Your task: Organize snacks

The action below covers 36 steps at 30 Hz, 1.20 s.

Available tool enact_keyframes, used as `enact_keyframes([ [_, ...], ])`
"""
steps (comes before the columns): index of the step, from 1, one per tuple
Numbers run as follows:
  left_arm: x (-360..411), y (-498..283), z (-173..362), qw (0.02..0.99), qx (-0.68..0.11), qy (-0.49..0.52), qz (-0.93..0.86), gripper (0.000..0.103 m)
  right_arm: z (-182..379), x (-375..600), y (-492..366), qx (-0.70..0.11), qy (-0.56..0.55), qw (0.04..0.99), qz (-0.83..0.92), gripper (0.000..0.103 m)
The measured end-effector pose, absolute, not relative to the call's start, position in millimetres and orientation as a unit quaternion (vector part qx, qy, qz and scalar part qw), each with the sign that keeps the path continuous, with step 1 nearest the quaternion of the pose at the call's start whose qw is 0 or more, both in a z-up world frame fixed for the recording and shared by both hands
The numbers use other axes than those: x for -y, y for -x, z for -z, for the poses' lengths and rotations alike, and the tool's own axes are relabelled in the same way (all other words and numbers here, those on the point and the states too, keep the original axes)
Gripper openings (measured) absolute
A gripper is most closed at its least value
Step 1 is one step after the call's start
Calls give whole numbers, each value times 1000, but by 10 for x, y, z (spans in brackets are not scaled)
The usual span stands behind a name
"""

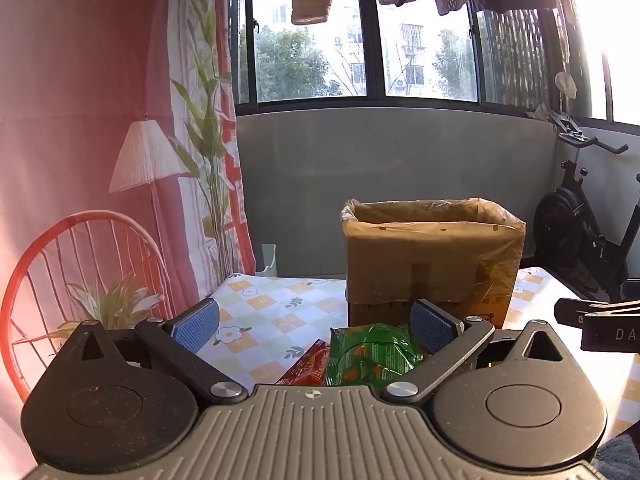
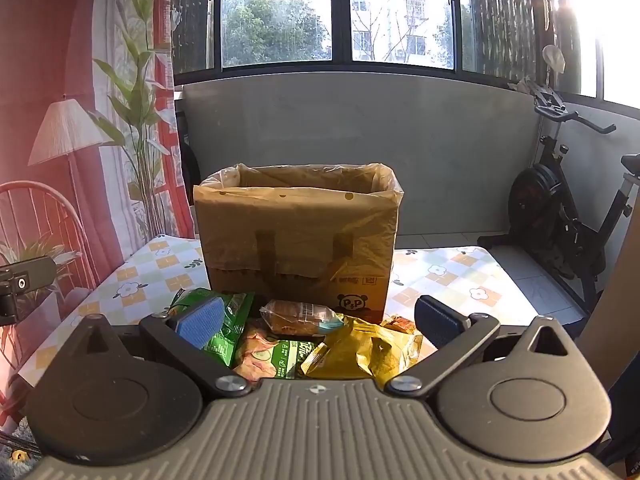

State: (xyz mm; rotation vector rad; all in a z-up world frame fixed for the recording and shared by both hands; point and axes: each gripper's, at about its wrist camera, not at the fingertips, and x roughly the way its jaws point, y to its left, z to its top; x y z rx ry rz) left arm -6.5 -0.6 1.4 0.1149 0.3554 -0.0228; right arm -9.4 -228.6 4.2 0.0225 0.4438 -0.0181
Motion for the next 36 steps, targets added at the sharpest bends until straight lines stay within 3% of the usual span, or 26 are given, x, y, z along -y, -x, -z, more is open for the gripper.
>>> enact_keyframes([
  [36,-41,68,38,984,-171,-35,22,103,-44,2286,110,-217,-13,976,10,103],
])
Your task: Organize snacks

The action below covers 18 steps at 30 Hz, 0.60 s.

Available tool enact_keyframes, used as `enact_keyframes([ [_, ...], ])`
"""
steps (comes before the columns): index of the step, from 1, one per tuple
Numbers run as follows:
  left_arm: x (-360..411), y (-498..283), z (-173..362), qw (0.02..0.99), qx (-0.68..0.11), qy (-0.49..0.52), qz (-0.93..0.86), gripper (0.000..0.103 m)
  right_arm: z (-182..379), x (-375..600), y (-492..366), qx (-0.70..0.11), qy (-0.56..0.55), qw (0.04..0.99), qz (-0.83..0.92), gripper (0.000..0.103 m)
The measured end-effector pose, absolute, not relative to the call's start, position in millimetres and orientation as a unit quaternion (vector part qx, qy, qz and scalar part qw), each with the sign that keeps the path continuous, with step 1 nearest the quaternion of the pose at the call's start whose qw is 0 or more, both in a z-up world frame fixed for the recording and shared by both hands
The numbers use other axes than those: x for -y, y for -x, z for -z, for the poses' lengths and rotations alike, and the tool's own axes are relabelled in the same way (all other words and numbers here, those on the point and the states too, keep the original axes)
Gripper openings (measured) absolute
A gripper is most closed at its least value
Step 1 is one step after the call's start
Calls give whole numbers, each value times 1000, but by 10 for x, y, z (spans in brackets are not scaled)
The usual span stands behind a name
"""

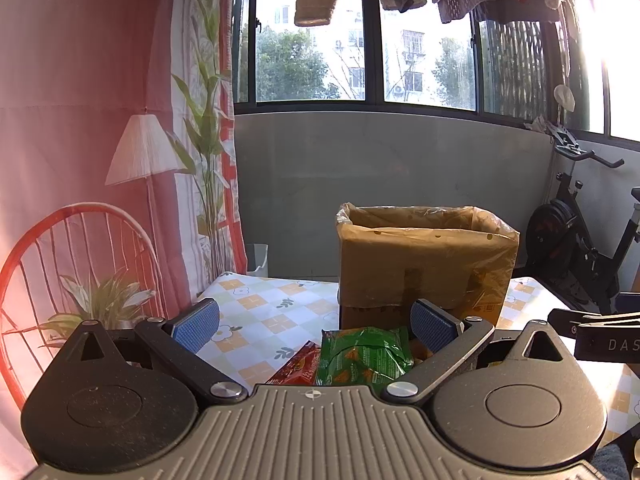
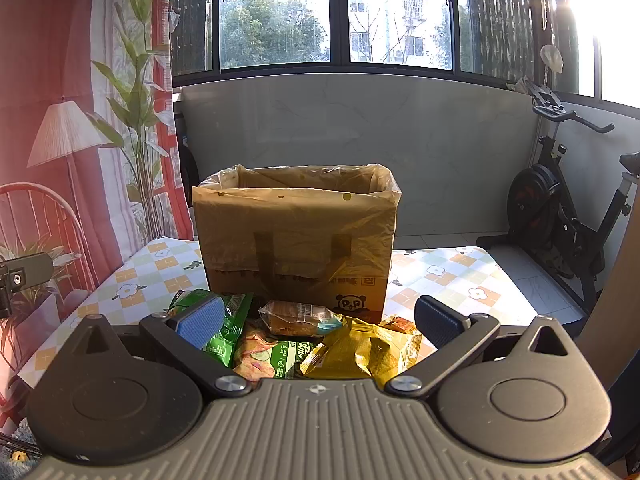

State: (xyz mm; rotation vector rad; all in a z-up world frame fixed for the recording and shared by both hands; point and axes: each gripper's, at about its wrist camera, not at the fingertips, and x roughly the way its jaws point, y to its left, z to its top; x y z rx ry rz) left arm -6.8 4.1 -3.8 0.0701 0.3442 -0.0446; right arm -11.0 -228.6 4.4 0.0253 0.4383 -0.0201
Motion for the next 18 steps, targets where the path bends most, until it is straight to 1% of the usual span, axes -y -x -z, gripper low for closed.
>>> enact_keyframes([
  [18,-29,67,41,984,-173,-33,22,103,-47,2285,117,-217,-13,976,10,103],
])
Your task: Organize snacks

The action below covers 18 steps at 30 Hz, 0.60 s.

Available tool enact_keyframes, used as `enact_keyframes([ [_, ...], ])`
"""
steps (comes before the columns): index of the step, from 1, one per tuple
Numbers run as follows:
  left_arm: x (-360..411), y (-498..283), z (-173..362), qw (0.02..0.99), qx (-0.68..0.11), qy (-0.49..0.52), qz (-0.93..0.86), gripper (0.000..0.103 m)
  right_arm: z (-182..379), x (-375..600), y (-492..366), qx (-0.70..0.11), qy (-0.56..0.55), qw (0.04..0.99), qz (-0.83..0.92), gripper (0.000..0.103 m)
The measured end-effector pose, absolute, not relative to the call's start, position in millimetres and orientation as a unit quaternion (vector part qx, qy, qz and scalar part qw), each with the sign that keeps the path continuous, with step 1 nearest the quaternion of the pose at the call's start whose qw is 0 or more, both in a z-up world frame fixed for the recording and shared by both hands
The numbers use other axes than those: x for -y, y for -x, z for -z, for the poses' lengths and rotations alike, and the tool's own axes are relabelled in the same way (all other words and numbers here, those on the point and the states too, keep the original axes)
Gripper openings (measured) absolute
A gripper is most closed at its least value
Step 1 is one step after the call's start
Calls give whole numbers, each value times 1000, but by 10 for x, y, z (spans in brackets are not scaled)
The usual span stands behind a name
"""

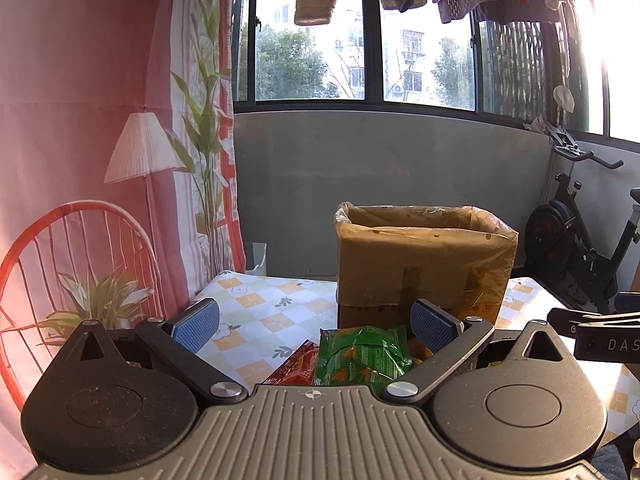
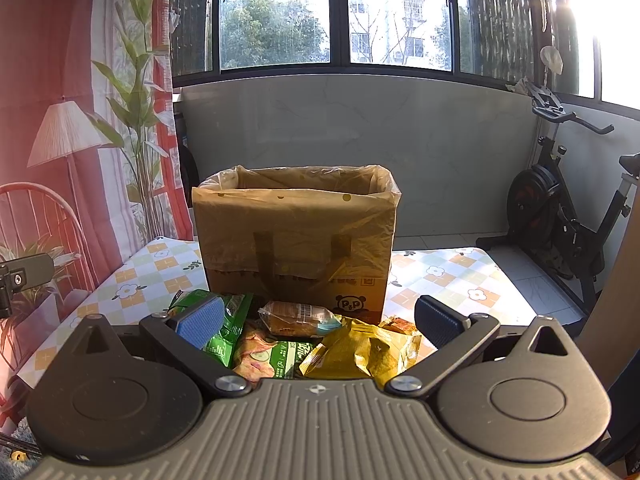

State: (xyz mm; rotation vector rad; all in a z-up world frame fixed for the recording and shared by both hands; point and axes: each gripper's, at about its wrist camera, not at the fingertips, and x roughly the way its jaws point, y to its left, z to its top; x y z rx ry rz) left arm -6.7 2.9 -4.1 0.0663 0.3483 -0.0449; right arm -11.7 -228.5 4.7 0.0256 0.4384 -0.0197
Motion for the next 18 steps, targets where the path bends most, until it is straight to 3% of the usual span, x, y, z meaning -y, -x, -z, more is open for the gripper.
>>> enact_keyframes([
  [18,-34,75,34,984,-172,-30,25,103,-54,2295,116,-217,-14,976,10,103],
])
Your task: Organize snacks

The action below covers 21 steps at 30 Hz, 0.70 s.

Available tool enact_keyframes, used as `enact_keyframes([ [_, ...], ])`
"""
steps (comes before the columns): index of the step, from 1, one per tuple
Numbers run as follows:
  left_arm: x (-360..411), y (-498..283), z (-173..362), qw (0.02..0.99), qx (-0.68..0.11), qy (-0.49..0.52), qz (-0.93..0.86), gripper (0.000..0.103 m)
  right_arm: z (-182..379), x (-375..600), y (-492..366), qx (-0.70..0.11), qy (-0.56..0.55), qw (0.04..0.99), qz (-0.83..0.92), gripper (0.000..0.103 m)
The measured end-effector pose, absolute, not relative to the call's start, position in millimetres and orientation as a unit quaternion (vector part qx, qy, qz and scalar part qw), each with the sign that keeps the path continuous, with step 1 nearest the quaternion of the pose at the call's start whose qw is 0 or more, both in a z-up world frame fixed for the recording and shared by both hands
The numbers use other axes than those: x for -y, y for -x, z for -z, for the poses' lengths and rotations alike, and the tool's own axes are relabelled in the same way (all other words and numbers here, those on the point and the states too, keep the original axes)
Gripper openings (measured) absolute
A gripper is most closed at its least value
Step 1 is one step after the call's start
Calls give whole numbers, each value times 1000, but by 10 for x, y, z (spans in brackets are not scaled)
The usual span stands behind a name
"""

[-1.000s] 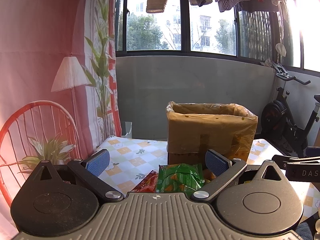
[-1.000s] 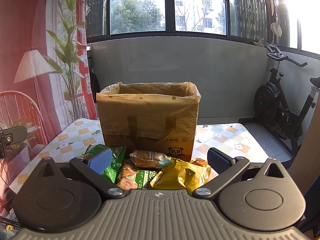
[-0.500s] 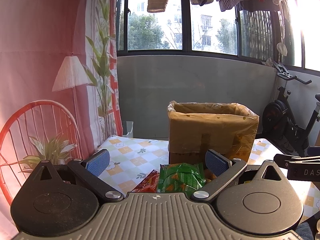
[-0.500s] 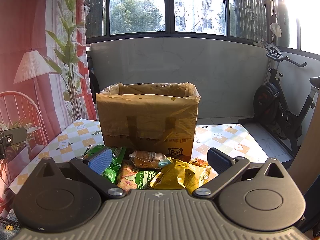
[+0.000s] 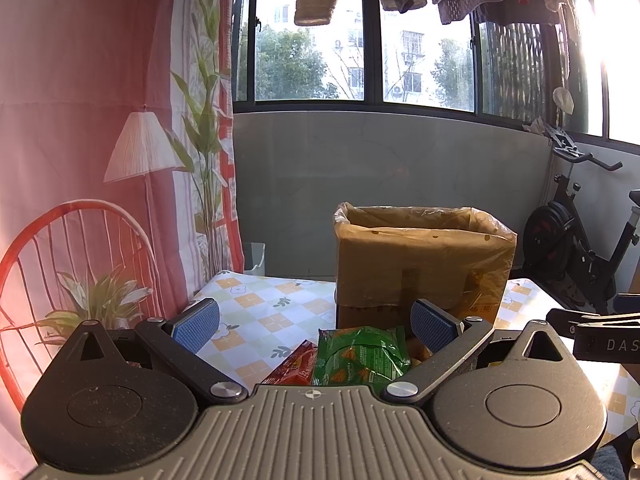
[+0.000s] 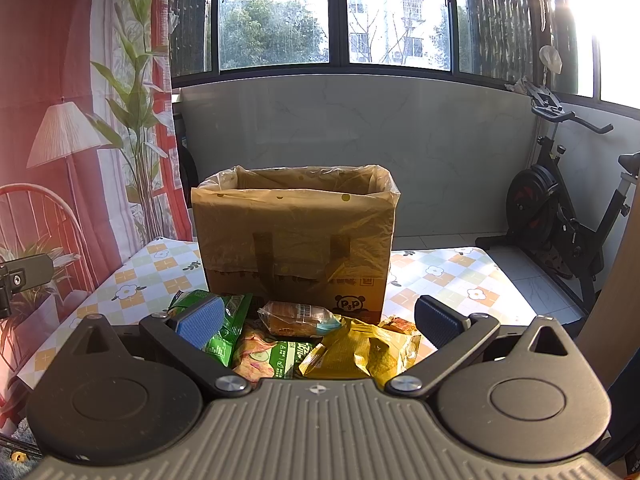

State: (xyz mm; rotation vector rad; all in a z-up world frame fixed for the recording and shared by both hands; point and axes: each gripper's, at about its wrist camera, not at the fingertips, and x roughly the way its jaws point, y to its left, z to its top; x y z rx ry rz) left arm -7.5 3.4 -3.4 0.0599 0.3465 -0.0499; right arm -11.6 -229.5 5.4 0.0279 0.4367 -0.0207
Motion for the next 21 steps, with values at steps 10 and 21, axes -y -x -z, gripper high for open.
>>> enact_keyframes([
  [10,-184,-65,56,986,-161,-24,15,103,-117,2530,79,-167,-38,985,10,103],
  [21,-444,-741,298,980,-189,62,-17,101,41,2878,-465,-94,-62,993,33,103],
])
